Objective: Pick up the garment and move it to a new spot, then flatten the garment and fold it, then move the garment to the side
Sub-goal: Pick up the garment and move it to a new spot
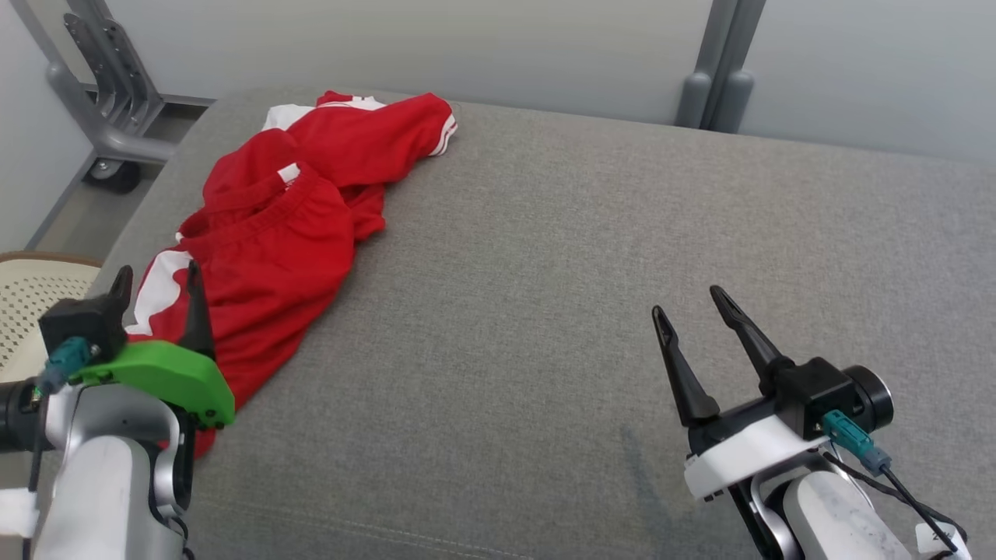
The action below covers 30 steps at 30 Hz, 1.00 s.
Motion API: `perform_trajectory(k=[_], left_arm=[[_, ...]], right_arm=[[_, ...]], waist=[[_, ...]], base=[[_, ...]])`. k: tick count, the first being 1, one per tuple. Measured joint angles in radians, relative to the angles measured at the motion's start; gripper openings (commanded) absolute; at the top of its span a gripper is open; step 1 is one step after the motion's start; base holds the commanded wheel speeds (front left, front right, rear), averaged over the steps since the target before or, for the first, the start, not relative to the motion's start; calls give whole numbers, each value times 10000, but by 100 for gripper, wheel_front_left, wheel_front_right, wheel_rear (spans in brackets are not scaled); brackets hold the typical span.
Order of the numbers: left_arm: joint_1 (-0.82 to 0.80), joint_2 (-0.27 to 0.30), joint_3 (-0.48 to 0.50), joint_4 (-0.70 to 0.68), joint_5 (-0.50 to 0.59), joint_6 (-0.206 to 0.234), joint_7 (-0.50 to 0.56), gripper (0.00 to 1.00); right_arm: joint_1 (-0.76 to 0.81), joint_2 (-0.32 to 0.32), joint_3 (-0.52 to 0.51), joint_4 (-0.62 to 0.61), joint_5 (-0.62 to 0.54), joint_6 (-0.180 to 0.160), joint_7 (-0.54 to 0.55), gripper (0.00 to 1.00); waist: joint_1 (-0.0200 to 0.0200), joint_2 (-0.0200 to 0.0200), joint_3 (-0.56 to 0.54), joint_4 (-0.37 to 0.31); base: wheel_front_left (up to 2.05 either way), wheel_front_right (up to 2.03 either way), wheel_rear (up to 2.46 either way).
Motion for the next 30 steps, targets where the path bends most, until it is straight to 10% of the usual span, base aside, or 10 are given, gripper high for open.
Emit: perform_trajectory(k=[30], left_arm=[[-3019,-67,280,3789,-90,111,2063,100]], right_arm=[[-1674,-240,334,-301,-303,545,33,100]], waist=[[0,0,2728,-1455]], base=[[0,0,0]])
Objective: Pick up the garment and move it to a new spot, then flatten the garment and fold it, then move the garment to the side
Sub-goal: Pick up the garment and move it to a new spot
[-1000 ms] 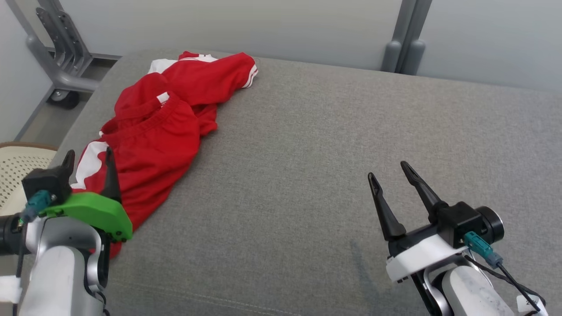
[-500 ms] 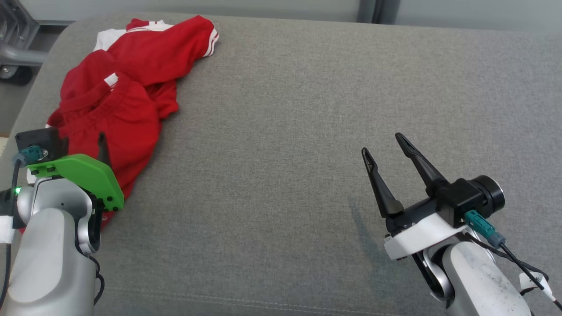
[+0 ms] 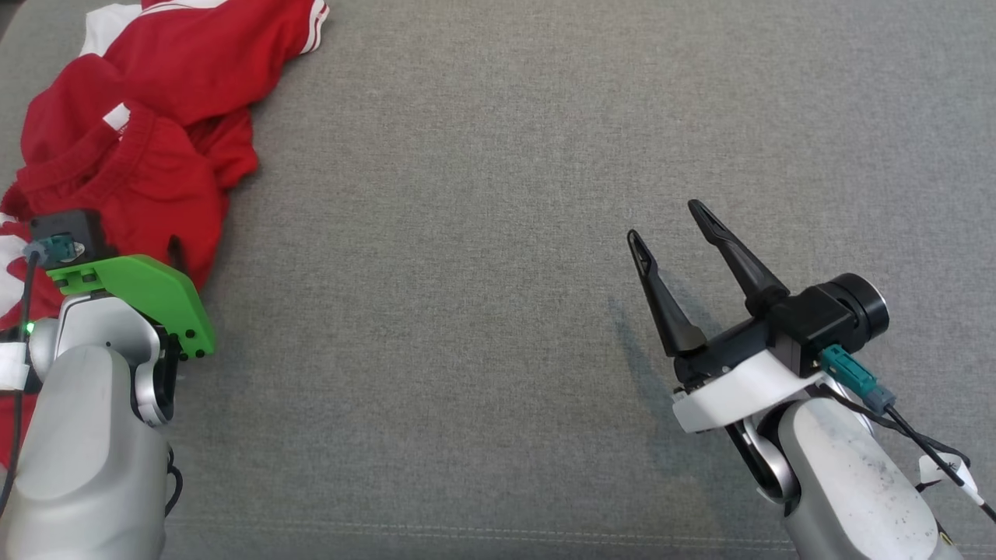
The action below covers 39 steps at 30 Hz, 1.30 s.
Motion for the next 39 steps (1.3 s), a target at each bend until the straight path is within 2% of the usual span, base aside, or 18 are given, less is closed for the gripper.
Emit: perform_trajectory(k=[16,17,18,19,32,39], left_arm=[[-746,58,-29,1292,420,96,153,100],[-808,54,4,1350,451,98,148,67],[-861,54,50,1384,477,100,96,12],[-894,54,86,1425,520,123,44,0],[-1081,-324,71,1804,612,165,-1342,0],[-1185,-550,-656,1499,696,-583,-2378,0]], right_arm=[[-383,-2,-13,61,-10,67,0,100],[-405,-6,-17,88,-10,67,0,100],[-438,-8,-21,102,-10,67,0,100],[-475,-8,-23,115,-10,69,0,100],[-491,-21,-336,520,12,54,-15,100],[-481,109,-393,821,242,36,-33,100]], waist=[[0,0,843,-294],[0,0,857,-298],[0,0,865,-298],[0,0,868,-296],[0,0,415,-100],[0,0,-175,40]], base=[[0,0,0],[0,0,0],[0,0,0],[0,0,0],[0,0,0],[0,0,0]])
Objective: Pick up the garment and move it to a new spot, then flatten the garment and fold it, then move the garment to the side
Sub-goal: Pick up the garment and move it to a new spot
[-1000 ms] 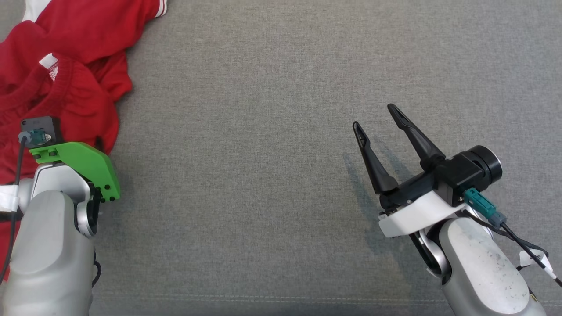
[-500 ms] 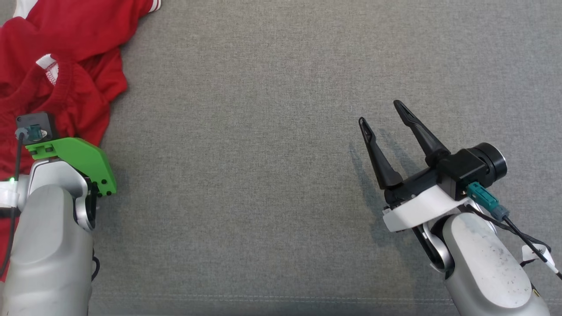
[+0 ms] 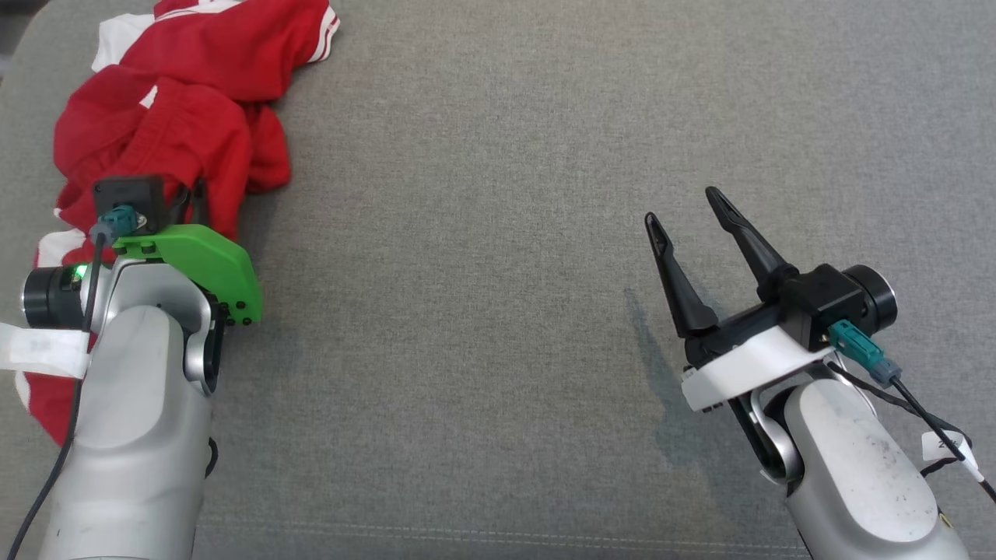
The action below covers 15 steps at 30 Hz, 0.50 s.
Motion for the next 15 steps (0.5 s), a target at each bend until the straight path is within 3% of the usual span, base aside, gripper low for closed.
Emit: perform_trajectory(k=[15], left_arm=[[0,-65,-1070,-1012,330,-1045,-1126,0]], right_arm=[[615,282,-50,257,313,-251,0,100]], waist=[[0,0,-1619,-255]], base=[[0,0,0]])
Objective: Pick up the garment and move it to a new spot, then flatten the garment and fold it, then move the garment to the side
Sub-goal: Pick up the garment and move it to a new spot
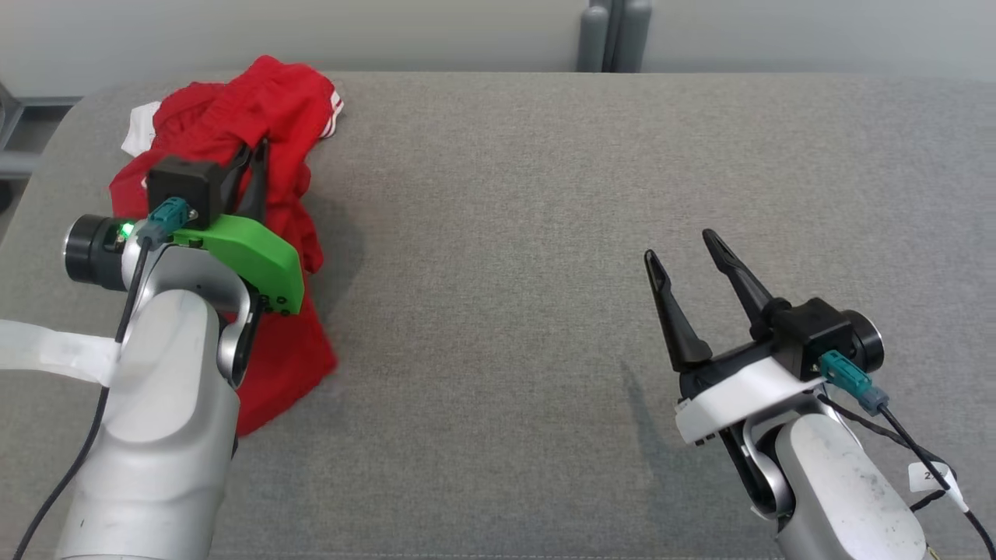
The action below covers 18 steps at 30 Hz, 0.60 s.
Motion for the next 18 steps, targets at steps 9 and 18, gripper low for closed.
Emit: perform_trajectory(k=[9,18], left_arm=[[57,-330,-1406,-82,203,-451,322,0],[266,-470,-2332,21,194,-491,669,0]], right_arm=[[431,121,25,-50,94,-155,0,100],[664,148,-10,-305,94,-274,0,100]], waist=[[0,0,-464,-1041],[0,0,-533,-2255]], base=[[0,0,0],[0,0,0]])
